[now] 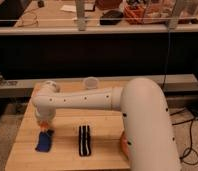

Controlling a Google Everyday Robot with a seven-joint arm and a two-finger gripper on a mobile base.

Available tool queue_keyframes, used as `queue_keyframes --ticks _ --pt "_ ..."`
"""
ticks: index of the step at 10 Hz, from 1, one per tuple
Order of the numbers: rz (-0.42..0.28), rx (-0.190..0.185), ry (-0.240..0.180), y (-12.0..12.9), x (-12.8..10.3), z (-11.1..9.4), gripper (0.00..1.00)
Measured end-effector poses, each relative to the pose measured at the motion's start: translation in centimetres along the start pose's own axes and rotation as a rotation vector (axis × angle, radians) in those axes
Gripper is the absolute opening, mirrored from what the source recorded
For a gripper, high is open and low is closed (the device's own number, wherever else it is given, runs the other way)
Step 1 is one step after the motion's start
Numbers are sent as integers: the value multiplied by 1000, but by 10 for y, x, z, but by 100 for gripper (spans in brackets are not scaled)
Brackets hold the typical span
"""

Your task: Place the pepper on the white sponge

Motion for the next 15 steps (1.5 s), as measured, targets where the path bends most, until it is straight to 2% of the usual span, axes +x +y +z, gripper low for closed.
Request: queue_keyframes --ticks 2,4,5,7,8,9,12,15 --pt "-7 2 -2 0 -1 0 11" --pt "-16 5 -4 -1 -1 1 24" --pt "-18 5 -7 0 -2 2 25" --pt "-22 6 -8 0 -3 2 13" --pt "-28 8 -10 0 -4 3 13" --pt "-31 8 -12 0 -4 3 25" --pt "-37 10 -14 -1 -4 4 49" --pt "-44 11 -17 -1 -4 5 55"
